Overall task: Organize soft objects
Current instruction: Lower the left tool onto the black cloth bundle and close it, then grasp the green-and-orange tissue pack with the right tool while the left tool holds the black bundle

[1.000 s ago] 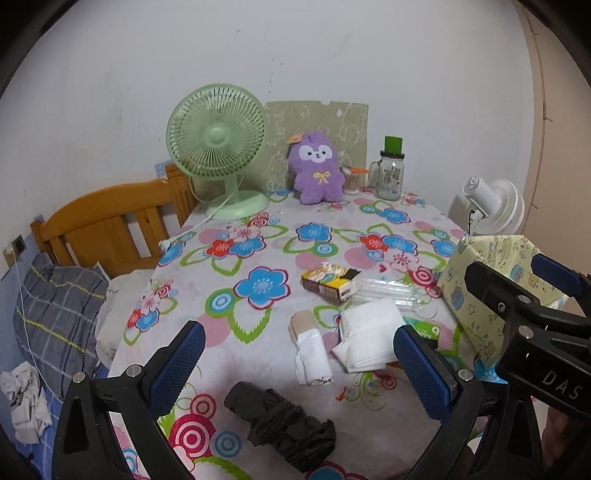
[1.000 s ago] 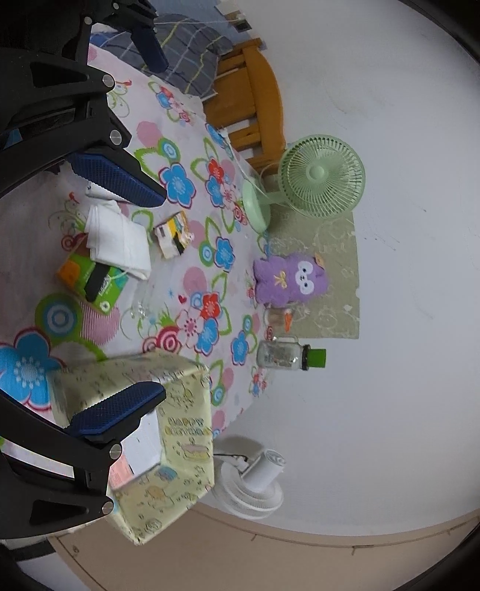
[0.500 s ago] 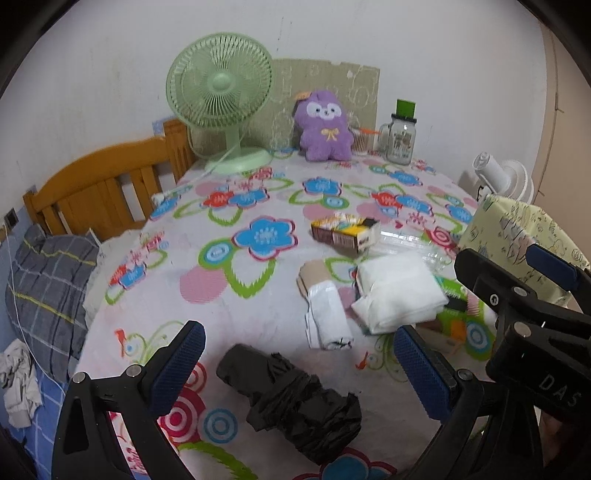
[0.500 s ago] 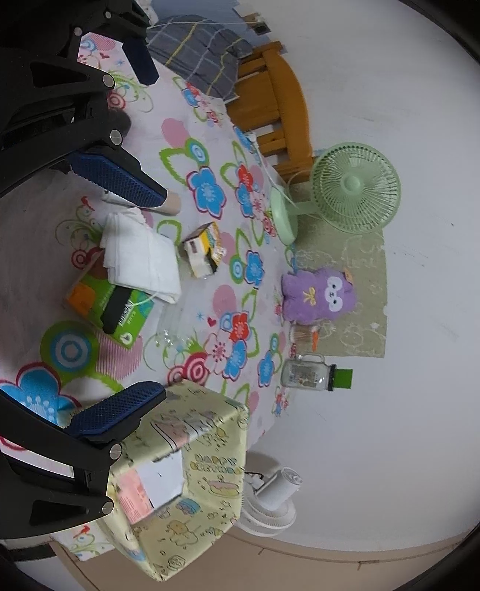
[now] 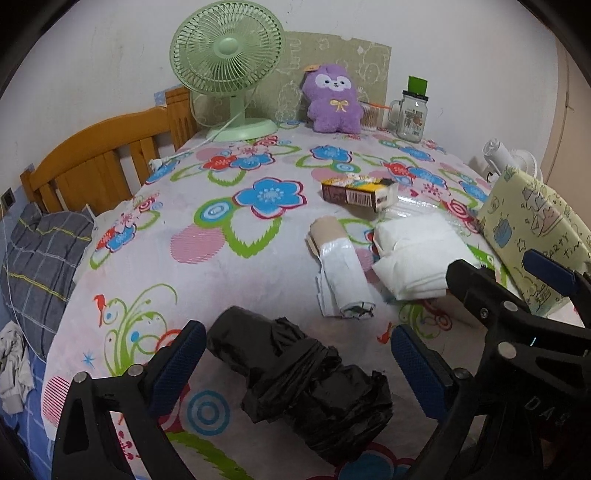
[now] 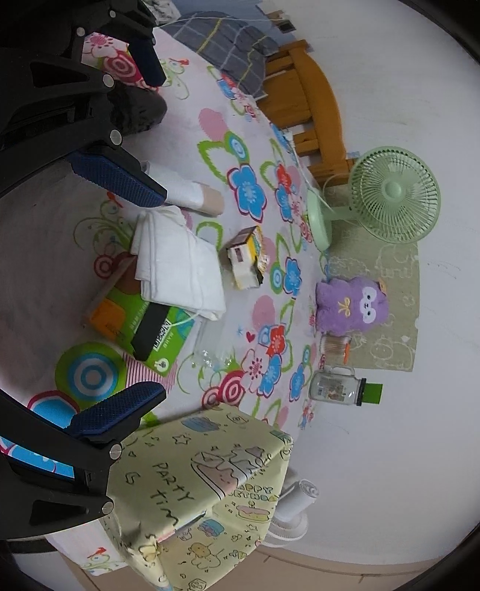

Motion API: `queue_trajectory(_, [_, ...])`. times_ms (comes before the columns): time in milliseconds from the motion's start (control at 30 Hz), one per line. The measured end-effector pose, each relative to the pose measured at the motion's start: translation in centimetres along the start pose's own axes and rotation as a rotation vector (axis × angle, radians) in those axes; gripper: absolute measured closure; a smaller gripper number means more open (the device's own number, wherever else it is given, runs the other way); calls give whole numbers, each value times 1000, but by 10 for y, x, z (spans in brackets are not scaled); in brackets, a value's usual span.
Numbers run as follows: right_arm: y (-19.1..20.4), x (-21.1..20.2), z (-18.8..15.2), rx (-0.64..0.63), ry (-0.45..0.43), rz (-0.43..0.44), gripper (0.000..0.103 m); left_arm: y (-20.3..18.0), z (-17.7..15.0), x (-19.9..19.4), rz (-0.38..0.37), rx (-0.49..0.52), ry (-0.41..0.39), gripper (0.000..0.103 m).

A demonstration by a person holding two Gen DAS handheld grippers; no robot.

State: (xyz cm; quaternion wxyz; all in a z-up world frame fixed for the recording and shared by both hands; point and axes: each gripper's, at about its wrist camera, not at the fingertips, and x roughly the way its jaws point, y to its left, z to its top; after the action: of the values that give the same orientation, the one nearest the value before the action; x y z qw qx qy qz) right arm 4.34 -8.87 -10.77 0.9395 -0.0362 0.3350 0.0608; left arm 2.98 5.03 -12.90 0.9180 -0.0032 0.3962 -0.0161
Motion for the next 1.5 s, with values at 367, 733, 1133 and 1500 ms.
queue_trajectory(367, [-1, 10, -5, 4, 31, 0, 6, -7, -5, 12, 10, 13, 39, 50])
queue_trajectory(733, [-12, 20, -5, 37, 57, -5, 6, -17, 1, 15, -2, 30, 28, 56])
queue_trajectory(1133, [-23, 44, -3, 75, 135, 24, 6, -30, 9, 27, 5, 55, 16, 56])
queue_trajectory(1500, [-27, 57, -3, 126, 170, 40, 9, -30, 12, 32, 15, 53, 9, 56])
